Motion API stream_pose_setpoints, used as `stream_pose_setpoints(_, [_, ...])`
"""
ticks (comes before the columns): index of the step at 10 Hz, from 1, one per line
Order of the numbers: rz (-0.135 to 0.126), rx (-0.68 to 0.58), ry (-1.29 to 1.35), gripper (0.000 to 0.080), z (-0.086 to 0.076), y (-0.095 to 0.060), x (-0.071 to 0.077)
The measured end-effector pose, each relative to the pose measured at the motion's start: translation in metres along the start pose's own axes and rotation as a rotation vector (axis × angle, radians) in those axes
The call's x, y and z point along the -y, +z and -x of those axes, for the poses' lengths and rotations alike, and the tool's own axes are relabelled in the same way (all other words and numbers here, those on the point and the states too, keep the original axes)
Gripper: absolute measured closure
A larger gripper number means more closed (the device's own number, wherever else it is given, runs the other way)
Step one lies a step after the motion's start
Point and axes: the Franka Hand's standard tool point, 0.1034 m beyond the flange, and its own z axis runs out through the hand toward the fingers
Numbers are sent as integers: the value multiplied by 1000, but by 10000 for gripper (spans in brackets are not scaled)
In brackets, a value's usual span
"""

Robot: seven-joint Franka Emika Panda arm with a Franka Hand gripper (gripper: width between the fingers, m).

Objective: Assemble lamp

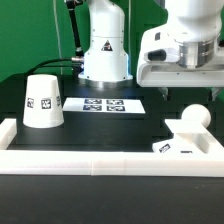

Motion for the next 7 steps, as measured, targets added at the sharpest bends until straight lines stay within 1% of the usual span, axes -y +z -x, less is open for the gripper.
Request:
stream_pose_setpoints(1, [5,40,-5,101,1,3,4])
stream_pose_setpoints(2, [13,101,-6,101,4,6,3])
stream_pose_setpoints(3, [13,130,-1,101,0,6,1])
stream_pose_setpoints(4, [12,122,-1,101,-2,6,1])
stream_pose_setpoints(6, [15,125,9,101,-1,8,2])
stream_pose_setpoints(7, [18,128,14,101,0,12,5])
